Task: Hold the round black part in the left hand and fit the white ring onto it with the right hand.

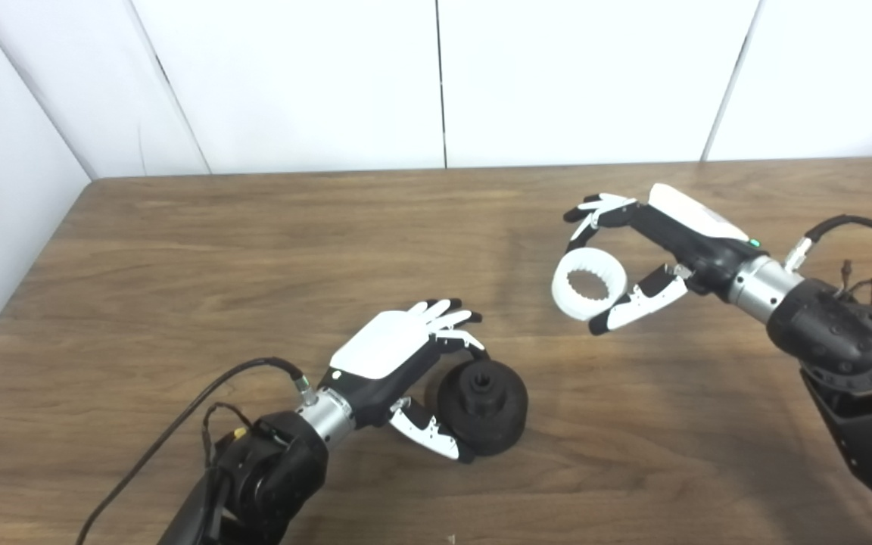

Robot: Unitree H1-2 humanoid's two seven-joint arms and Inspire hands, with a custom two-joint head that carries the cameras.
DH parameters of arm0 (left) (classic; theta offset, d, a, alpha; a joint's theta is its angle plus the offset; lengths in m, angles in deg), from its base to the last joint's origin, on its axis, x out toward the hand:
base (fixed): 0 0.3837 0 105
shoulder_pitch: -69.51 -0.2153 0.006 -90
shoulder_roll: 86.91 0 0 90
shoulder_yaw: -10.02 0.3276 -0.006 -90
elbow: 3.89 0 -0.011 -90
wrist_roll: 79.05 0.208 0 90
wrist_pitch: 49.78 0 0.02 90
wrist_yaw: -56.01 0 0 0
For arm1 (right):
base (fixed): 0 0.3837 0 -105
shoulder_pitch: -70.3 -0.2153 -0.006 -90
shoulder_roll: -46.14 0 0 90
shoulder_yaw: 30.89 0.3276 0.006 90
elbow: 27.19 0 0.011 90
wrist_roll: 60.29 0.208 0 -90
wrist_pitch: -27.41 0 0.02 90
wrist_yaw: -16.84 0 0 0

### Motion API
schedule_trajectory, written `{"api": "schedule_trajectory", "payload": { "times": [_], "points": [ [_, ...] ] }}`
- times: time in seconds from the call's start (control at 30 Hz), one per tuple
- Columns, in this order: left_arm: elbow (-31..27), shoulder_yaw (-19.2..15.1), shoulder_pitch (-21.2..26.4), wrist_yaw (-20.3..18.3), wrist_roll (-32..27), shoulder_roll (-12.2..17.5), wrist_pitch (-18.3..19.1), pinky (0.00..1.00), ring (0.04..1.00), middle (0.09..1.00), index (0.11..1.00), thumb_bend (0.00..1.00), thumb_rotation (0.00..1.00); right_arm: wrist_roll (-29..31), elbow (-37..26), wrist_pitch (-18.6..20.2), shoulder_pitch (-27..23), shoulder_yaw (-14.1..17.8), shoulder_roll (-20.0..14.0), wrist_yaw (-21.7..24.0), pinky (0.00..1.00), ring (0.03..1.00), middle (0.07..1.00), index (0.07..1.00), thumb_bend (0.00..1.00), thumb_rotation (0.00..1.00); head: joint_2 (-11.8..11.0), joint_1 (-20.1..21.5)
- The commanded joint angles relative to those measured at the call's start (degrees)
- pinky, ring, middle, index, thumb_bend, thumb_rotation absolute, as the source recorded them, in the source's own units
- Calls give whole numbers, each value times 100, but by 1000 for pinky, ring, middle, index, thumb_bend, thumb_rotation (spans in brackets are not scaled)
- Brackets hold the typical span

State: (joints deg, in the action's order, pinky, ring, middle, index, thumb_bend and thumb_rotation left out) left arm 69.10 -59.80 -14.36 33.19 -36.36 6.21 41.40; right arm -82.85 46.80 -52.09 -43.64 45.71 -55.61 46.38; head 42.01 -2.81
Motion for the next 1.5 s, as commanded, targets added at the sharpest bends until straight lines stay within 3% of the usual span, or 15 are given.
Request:
{"api": "schedule_trajectory", "payload": {
  "times": [0.0, 0.33, 1.03, 1.23, 1.47],
  "points": [
    [-33, -45, 188, 61, -5, 72, -115, 1000, 1000, 948, 630, 840, 353, 86, -338, 21, -183, 7, 38, 19, 842, 946, 843, 488, 525, 153, 14, -2],
    [-26, -46, 196, 71, -1, 64, -130, 998, 1000, 949, 626, 844, 351, 230, -692, 270, -133, -70, 178, 190, 856, 950, 841, 488, 525, 153, 5, 10],
    [-122, -29, 180, 6, 28, 20, -29, 998, 1000, 948, 629, 842, 341, 90, -799, 214, -143, -468, 579, 179, 817, 939, 837, 488, 524, 157, 63, -11],
    [-153, 5, 195, -47, 72, -1, 23, 1000, 1000, 951, 633, 840, 344, 74, -761, 336, -120, -568, 708, 203, 839, 946, 841, 488, 524, 157, 83, -24],
    [-117, -4, 180, 19, 20, -1, -45, 991, 1000, 943, 623, 844, 339, 54, -647, 197, -17, -755, 778, 182, 849, 942, 838, 487, 525, 156, 104, -41]
  ]
}}
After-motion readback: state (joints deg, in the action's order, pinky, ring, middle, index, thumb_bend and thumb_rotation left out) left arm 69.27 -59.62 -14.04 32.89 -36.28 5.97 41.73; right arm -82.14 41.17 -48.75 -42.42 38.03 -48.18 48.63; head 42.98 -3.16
